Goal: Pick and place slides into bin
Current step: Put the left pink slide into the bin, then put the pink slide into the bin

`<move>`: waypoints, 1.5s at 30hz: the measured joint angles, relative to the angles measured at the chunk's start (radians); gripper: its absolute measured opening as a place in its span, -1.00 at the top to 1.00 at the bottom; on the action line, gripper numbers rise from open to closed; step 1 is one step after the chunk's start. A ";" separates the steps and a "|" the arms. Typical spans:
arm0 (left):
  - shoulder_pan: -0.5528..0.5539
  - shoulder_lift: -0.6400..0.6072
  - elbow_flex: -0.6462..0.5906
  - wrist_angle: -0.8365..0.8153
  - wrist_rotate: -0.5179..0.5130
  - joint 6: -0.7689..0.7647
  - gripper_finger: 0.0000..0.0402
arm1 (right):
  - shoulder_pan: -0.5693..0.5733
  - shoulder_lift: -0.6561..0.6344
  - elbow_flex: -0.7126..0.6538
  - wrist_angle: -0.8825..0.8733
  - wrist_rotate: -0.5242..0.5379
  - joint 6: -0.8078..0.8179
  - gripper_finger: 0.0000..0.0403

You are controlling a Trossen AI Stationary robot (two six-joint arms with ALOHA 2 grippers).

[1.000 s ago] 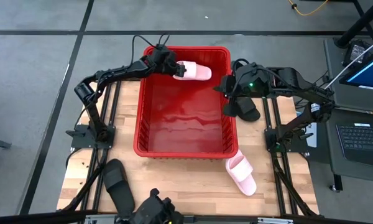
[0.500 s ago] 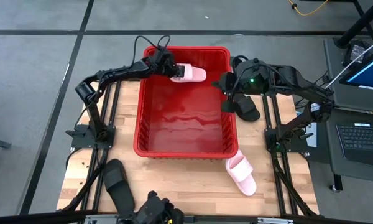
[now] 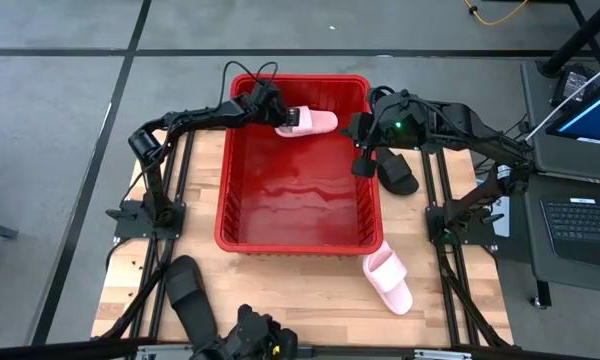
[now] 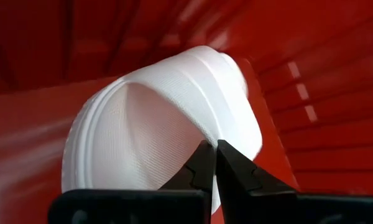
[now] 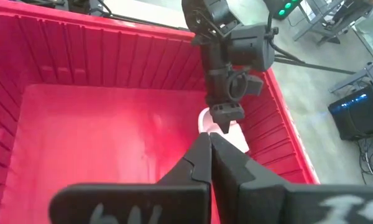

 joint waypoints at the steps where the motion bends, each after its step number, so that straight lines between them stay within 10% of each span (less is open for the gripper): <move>1: 0.000 0.000 0.000 -0.002 -0.017 0.000 0.98 | 0.000 0.000 0.000 0.000 0.000 0.000 0.97; 45: 0.001 -0.002 0.000 0.066 -0.249 0.029 0.22 | 0.000 0.000 0.000 -0.001 -0.010 0.003 0.97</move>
